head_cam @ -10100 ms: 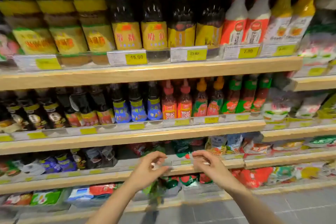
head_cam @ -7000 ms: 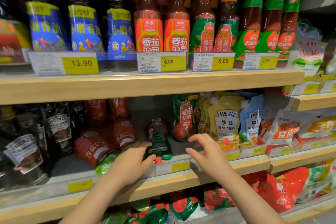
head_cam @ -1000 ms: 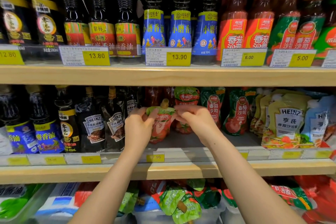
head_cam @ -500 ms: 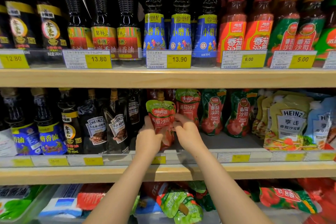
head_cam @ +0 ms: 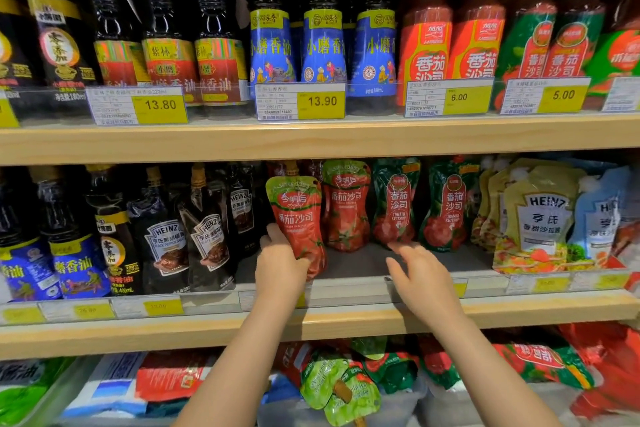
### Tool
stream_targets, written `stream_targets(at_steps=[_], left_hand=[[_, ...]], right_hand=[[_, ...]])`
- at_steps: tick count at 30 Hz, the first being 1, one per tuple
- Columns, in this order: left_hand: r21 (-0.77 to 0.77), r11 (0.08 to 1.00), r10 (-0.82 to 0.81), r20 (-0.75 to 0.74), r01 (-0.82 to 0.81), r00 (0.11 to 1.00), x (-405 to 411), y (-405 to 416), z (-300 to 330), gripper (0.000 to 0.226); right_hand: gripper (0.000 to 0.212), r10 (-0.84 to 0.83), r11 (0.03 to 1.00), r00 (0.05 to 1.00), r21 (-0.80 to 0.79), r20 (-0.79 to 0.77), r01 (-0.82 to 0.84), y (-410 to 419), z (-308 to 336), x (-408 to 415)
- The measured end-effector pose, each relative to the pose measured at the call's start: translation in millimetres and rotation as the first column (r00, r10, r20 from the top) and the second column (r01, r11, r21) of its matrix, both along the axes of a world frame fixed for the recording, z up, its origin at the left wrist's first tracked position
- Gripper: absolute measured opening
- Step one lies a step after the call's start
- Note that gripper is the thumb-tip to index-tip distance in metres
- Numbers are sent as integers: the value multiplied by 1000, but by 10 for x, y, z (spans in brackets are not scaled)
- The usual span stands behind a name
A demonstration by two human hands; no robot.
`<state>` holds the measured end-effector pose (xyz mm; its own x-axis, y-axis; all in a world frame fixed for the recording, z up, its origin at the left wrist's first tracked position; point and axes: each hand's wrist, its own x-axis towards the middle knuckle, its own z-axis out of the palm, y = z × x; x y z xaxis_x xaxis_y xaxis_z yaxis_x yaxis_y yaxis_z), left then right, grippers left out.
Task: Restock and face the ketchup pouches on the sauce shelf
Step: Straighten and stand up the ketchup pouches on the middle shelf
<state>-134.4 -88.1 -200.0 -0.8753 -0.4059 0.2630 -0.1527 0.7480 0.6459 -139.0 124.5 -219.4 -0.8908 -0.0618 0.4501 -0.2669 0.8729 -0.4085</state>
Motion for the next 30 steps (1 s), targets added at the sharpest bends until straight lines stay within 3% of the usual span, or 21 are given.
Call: stream_targets(at_steps=[4, 9, 14, 16, 17, 18, 20, 22, 24, 30], left_hand=[[83, 996, 32, 102, -40, 994, -282, -22, 93, 77], [25, 998, 55, 109, -58, 992, -520, -33, 127, 85], [49, 998, 25, 110, -30, 994, -553, -26, 163, 85], [-33, 995, 93, 102, -91, 990, -446, 14, 148, 80], [-151, 982, 123, 67, -111, 990, -378, 62, 126, 74], [-273, 958, 91, 8, -85, 996, -322, 127, 95, 63], [-359, 917, -193, -26, 171, 981, -290, 284, 47, 41], [-294, 824, -454, 171, 485, 875, -376, 426, 41, 36], [-300, 766, -487, 308, 569, 818, -504, 489, 37, 42], [-304, 782, -433, 364, 545, 824, -639, 488, -113, 46]], right_hand=[[33, -91, 982, 993, 162, -72, 101, 1, -58, -20], [31, -86, 982, 991, 159, -103, 102, -17, -71, -43], [35, -51, 987, 998, 151, -34, 55, 5, -15, -28], [38, -15, 995, 997, 102, 69, 7, 58, 42, -74], [38, 10, 998, 992, 63, 126, -18, 90, 78, -123], [37, 40, 998, 984, 31, 176, -46, 118, 113, -187], [39, 105, 994, 961, -12, 256, -106, 152, 175, -356], [44, 126, 992, 931, -20, 343, -126, 140, 202, -514], [45, 84, 994, 905, 30, 417, -106, 122, 191, -639], [44, 25, 993, 882, 90, 471, -76, 120, 148, -745]])
